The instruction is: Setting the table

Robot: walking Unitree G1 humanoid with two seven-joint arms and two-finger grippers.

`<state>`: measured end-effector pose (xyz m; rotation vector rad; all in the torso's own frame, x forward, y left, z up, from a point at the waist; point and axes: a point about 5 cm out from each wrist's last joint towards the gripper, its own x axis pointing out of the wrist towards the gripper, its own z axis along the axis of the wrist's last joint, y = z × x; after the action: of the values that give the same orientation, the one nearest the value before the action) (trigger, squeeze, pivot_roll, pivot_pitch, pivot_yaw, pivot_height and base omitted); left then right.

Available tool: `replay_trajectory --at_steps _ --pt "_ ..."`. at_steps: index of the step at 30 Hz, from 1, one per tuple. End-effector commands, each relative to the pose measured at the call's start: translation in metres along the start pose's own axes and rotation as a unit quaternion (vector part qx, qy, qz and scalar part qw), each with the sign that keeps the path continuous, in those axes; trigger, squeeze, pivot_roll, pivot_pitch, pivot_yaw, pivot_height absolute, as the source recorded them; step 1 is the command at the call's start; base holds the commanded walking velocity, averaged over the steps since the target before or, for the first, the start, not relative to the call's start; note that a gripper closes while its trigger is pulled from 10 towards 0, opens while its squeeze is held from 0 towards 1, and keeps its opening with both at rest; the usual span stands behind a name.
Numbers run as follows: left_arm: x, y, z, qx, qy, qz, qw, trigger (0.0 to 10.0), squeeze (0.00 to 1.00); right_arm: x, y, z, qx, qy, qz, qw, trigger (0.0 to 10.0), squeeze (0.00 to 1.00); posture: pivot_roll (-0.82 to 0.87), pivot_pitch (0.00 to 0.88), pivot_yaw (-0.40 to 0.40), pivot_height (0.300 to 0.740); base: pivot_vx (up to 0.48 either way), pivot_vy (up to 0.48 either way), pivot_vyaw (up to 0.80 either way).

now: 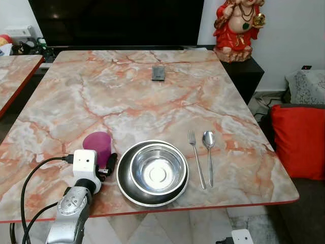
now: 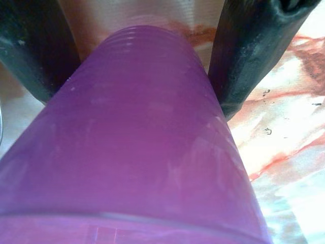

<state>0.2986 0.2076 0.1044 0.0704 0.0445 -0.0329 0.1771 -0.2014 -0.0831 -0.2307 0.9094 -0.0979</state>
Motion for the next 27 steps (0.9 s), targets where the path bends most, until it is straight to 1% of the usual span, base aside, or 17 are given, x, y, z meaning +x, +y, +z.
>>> replay_trajectory --at_steps 1,3,11,12,13,14,17,18,19,20,21,22,23,27 --pt "-0.0007 -0.0013 -0.0029 0.008 0.007 -0.005 1.0 10.0 0.46 -0.0014 -0.0009 -0.0075 -0.003 0.014 0.0 1.0 10.0 0.0 0.03 0.125 -0.035 0.74 0.0 0.0 0.0" --pt "-0.0009 -0.0007 -0.0024 0.01 0.007 -0.007 1.0 10.0 0.48 -0.0014 -0.0009 -0.0075 -0.003 0.014 0.0 1.0 10.0 0.0 0.03 0.125 -0.035 0.74 0.0 0.0 0.0" --pt "-0.002 0.001 -0.001 0.023 0.009 -0.014 1.0 10.0 0.48 -0.0014 -0.0006 -0.0074 -0.003 0.015 0.0 1.0 10.0 0.0 0.03 0.128 -0.034 0.74 0.0 0.0 0.0" --pt "-0.002 0.001 -0.001 0.024 0.01 -0.016 1.0 10.0 0.6 -0.0014 -0.0005 -0.0074 -0.003 0.014 0.0 1.0 10.0 0.0 0.03 0.128 -0.033 0.74 0.0 0.0 0.0" --pt "-0.0021 0.001 -0.001 0.025 0.01 -0.016 1.0 10.0 0.6 -0.0014 -0.0004 -0.0074 -0.003 0.014 0.0 1.0 10.0 0.0 0.03 0.128 -0.033 0.74 0.0 0.0 0.0" --pt "-0.0022 0.0009 -0.0011 0.025 0.01 -0.018 0.999 10.0 0.85 -0.0014 -0.0003 -0.0073 -0.003 0.014 0.0 1.0 10.0 0.0 0.03 0.127 -0.033 0.74 0.0 0.0 0.0" --pt "-0.0023 0.0006 -0.0012 0.025 0.011 -0.018 0.999 10.0 0.88 -0.0014 -0.0003 -0.0073 -0.002 0.014 0.0 1.0 10.0 0.0 0.03 0.127 -0.033 0.74 0.0 0.0 0.0" --pt "-0.0025 0.0002 -0.0013 0.026 0.011 -0.019 0.999 10.0 0.85 -0.0014 -0.0002 -0.0073 -0.002 0.014 0.0 1.0 10.0 0.0 0.03 0.128 -0.033 0.74 0.0 0.0 0.0" --pt "-0.0025 0.0002 -0.0013 0.026 0.011 -0.019 0.999 10.0 0.85 -0.0014 -0.0002 -0.0073 -0.002 0.014 0.0 1.0 10.0 0.0 0.03 0.128 -0.033 0.74 0.0 0.0 0.0" --pt "-0.0028 -0.0002 -0.0015 0.028 0.012 -0.021 0.999 10.0 0.6 -0.0014 -0.0002 -0.0073 -0.002 0.014 0.0 1.0 10.0 0.0 0.03 0.128 -0.033 0.74 0.0 0.0 0.0" --pt "-0.0029 -0.0003 -0.0016 0.028 0.013 -0.021 0.999 10.0 0.6 -0.0014 -0.0002 -0.0074 -0.002 0.014 0.0 1.0 10.0 0.0 0.03 0.128 -0.033 0.74 0.0 0.0 0.0" --pt "-0.003 -0.0003 -0.0016 0.029 0.013 -0.021 0.999 10.0 0.46 -0.0014 -0.0002 -0.0073 -0.002 0.014 0.0 1.0 10.0 0.0 0.03 0.128 -0.033 0.74 0.0 0.0 0.0" --pt "-0.0031 -0.0003 -0.0017 0.031 0.014 -0.021 0.999 10.0 0.0 -0.0014 -0.0002 -0.0074 -0.002 0.014 0.0 1.0 10.0 0.0 0.03 0.128 -0.033 0.74 0.0 0.0 0.0" --pt "-0.0041 0.0004 -0.0013 0.034 0.014 -0.022 0.999 10.0 0.0 -0.0014 -0.0005 -0.0074 -0.003 0.015 0.0 1.0 10.0 0.0 0.03 0.128 -0.034 0.74 0.0 0.0 0.0"
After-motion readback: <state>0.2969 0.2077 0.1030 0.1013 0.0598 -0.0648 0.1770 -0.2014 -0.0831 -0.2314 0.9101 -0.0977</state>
